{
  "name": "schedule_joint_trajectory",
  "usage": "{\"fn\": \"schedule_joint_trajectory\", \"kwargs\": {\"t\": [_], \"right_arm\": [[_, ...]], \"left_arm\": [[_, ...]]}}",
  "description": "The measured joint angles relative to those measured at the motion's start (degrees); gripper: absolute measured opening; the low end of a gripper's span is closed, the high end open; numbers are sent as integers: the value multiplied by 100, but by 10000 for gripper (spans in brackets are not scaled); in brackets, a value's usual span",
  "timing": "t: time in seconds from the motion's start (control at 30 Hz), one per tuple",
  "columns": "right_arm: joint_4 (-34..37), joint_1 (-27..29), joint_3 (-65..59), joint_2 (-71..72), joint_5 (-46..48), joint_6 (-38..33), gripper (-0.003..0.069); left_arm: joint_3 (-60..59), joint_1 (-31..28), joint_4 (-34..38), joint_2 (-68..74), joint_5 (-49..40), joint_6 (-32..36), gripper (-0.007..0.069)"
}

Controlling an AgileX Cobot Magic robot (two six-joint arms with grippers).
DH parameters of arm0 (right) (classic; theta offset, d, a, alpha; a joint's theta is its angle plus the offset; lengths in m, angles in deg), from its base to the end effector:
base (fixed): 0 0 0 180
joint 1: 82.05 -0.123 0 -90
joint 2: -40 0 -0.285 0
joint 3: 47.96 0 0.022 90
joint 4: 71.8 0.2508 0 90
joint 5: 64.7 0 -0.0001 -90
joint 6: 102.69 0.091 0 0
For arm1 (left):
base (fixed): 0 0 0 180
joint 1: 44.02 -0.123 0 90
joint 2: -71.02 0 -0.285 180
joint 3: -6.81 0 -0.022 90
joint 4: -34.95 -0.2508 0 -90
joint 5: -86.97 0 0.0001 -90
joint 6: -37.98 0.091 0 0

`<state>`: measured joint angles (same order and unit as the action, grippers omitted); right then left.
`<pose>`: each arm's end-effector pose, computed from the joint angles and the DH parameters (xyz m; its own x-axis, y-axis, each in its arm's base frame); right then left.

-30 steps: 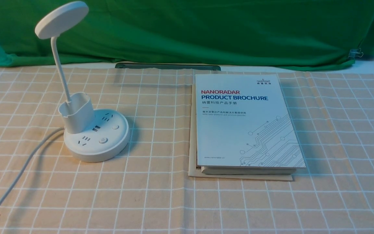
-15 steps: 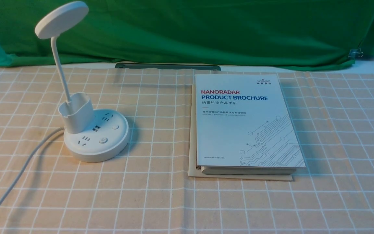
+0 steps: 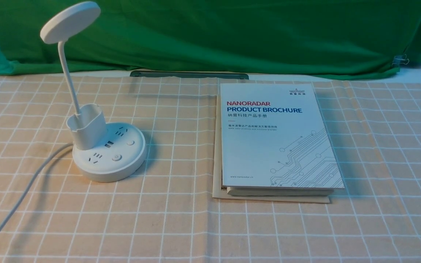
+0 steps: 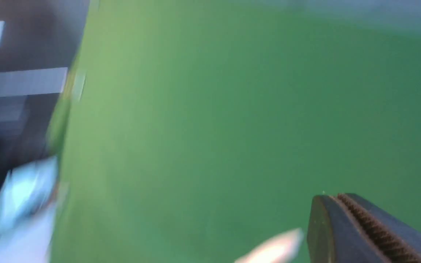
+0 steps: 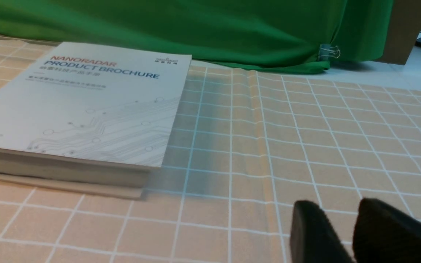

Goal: Turn on the table lamp on the light coffee tablecloth with your hand.
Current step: 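Press the power button on the lamp base to turn the lamp on with the left gripper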

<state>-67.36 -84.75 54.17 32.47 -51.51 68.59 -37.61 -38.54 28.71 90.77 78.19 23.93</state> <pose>0.0555 0.0042 0.1888 -0.1432 -0.0835 -0.9862 -0.0757 0.9944 -0.0732 0.0349 -0.0018 0.3750 0.2790 -0.1645 -0.9461 0.1191 0.9835 -0.1359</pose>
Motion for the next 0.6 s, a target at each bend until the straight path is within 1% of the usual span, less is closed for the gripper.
{"fn": "schedule_joint_trajectory", "kwargs": {"t": [0.1, 0.17, 0.2, 0.27, 0.37, 0.47, 0.5, 0.53, 0.6], "right_arm": [[0, 0, 0, 0, 0, 0, 241], [0, 0, 0, 0, 0, 0, 241], [0, 0, 0, 0, 0, 0, 241], [0, 0, 0, 0, 0, 0, 241], [0, 0, 0, 0, 0, 0, 241], [0, 0, 0, 0, 0, 0, 241], [0, 0, 0, 0, 0, 0, 241], [0, 0, 0, 0, 0, 0, 241], [0, 0, 0, 0, 0, 0, 241]], "left_arm": [[147, 0, -37, 839, -986, -6, 21], [147, 0, 116, 1287, -1411, 2, 21], [147, 0, 253, 1516, -1592, 80, 21], [147, 0, 848, 2093, -1959, 518, 21], [147, 0, 2368, 2924, -2137, 1476, 21], [147, 0, 4138, 3663, -2287, 2751, 21], [147, 0, 4272, 3717, -2332, 2857, 21], [147, 56, 5411, 4191, -2533, 3816, 21], [175, 263, 6313, 4646, -2741, 4582, 20]]}}
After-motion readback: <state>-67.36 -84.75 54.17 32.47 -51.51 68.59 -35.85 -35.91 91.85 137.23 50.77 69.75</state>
